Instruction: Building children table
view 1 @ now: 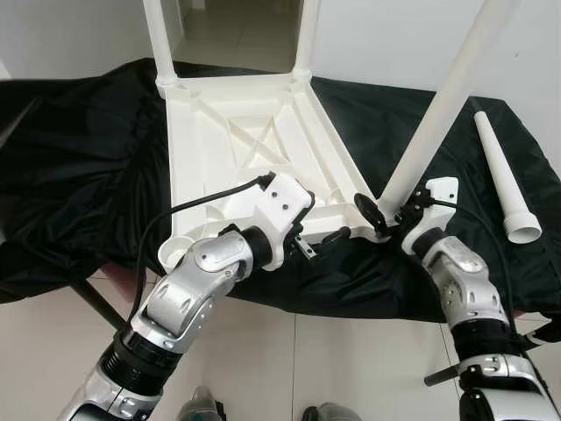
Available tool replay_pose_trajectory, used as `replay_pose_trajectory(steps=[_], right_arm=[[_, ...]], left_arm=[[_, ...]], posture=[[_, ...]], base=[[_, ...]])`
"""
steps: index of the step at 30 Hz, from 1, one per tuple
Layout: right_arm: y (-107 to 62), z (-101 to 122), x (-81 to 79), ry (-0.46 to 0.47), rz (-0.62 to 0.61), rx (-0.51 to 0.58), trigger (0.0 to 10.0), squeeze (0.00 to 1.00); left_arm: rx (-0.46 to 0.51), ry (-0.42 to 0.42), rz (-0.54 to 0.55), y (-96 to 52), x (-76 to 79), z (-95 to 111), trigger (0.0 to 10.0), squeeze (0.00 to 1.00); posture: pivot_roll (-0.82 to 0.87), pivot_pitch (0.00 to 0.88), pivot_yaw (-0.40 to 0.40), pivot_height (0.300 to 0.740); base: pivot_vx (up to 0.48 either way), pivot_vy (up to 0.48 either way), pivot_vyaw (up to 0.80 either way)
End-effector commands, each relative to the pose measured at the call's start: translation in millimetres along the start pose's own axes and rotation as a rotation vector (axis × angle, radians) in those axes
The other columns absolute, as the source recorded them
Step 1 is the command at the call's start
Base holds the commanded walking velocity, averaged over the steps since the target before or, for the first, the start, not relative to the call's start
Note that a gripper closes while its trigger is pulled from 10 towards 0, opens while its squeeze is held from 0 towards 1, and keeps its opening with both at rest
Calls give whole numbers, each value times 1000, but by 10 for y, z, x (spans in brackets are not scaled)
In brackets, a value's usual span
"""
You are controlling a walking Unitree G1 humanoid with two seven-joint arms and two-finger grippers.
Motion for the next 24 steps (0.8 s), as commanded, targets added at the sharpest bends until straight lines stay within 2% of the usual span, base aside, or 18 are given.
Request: replay_pose_trajectory(steps=[1,15,16,18,19,20,21,24], right_arm=[[-12,-35,-7,-1,49,-6,10000,0],[-50,-77,32,-36,174,-17,10000,0],[-50,-84,32,-27,179,-15,7882,0],[-50,-89,32,-21,181,-13,7882,0],[-51,-105,30,4,182,-14,2784,0],[-52,-115,27,18,183,-14,941,0],[-56,-125,20,22,183,-14,0,0],[-65,-150,4,29,184,-18,0,0]], left_arm=[[-13,12,-63,0,46,15,10000,0],[-15,14,-58,-17,21,34,10000,0],[-15,13,-58,-18,19,37,10000,0],[-15,12,-59,-20,19,38,10000,0],[-15,12,-59,-20,18,39,10000,0],[-15,13,-59,-21,17,40,10000,0],[-15,14,-60,-22,18,40,10000,0],[-16,14,-60,-20,17,41,10000,0]], posture=[[69,26,-22,740],[73,34,-15,740],[72,34,-13,740],[73,34,-12,740],[72,34,-12,740],[71,35,-11,740],[70,35,-10,740],[70,35,-11,740]], base=[[0,0,0],[0,0,0],[0,0,0],[0,0,0],[0,0,0],[0,0,0],[0,0,0],[0,0,0]])
Point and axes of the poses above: a point about 5 cm out from each wrist's last joint towards the gripper, its own y axis pointing out of the wrist towards the gripper, its own z axis along the axis of the wrist's last joint, x = y × z, the point moved 5 cm from there along y, pointing out of the wrist towards the gripper, and after that the axes turned 13 degrees about -y, right-handed, at the moved point
